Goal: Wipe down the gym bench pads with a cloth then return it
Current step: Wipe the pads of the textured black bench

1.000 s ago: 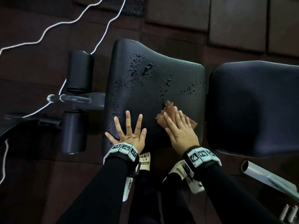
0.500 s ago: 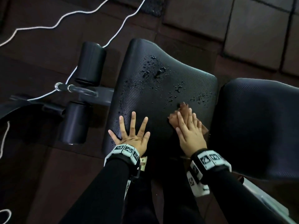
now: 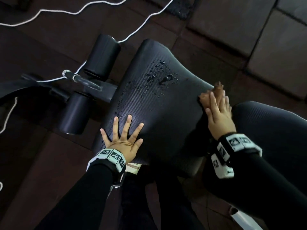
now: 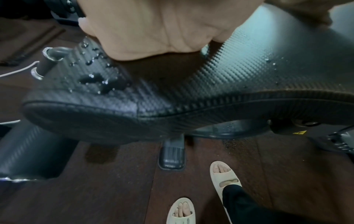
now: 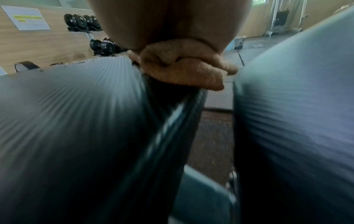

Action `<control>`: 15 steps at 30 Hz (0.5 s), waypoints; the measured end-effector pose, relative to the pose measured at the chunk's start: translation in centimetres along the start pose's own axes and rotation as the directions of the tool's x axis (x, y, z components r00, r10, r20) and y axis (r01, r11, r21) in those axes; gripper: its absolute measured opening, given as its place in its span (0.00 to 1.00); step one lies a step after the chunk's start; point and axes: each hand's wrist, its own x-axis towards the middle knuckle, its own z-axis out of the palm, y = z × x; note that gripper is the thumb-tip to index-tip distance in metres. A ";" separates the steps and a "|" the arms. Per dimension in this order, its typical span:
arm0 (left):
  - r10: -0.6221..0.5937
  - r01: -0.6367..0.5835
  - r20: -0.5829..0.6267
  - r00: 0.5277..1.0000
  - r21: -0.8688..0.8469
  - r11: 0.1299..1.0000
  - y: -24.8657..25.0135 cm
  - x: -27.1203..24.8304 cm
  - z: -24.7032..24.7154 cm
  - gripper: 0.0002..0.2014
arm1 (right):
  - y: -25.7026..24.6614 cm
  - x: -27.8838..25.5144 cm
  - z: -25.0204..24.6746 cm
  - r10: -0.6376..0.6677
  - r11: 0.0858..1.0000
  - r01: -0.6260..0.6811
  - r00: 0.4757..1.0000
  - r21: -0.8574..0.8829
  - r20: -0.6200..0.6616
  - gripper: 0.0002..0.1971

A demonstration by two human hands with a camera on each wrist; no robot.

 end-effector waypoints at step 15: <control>-0.009 0.009 -0.045 0.999 0.010 1.000 -0.1 -0.1 0.6 0.25 | -6.9 0.8 2.6 -0.332 0.928 0.352 0.930 -0.121 0.155 0.30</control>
